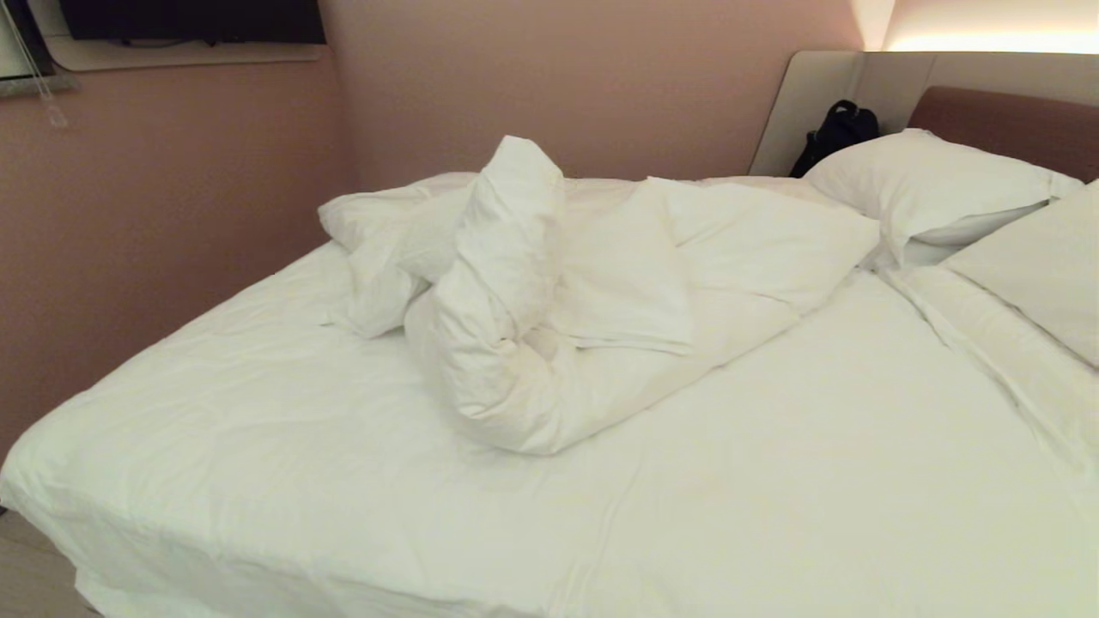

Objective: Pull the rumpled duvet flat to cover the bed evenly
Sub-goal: Hold the folded corner of the quilt

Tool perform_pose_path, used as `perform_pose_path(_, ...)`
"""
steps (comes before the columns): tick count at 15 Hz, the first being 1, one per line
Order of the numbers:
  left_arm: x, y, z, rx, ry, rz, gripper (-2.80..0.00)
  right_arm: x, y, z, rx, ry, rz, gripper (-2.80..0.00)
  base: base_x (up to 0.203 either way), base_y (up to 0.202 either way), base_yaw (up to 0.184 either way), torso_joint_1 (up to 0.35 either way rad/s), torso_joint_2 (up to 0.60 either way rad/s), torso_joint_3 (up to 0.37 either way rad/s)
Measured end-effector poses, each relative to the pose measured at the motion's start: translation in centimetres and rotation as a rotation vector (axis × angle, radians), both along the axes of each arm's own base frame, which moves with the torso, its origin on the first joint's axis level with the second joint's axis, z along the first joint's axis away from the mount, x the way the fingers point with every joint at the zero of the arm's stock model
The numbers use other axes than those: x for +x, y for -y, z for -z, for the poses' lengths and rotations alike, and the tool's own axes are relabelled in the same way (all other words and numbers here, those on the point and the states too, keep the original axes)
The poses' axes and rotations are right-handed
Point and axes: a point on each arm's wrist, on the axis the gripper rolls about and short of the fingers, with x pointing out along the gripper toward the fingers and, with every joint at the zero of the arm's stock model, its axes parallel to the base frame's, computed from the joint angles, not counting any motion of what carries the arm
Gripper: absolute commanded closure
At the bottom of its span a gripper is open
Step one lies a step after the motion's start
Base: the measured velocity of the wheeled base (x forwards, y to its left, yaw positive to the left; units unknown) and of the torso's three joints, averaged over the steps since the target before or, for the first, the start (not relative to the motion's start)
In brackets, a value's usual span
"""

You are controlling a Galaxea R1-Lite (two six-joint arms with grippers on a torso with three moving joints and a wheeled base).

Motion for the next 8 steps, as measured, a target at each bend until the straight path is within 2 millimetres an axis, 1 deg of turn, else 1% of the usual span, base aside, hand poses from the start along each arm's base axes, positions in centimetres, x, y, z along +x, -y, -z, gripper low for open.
perform_pose_path(2, 0.00, 0.00, 0.00, -0.001, 0.000, -0.001, 0.00, 0.00, 0.00, 0.00, 0.000, 0.000, -0.001, 0.00, 0.000, -0.133, 0.000, 0.000, 0.00, 0.002)
perform_pose_path(8, 0.00, 0.00, -0.01, -0.003, 0.001, 0.001, 0.00, 0.00, 0.00, -0.01, 0.000, 0.001, 0.000, 0.00, 0.000, 0.000, 0.000, 0.000, 0.00, 0.000)
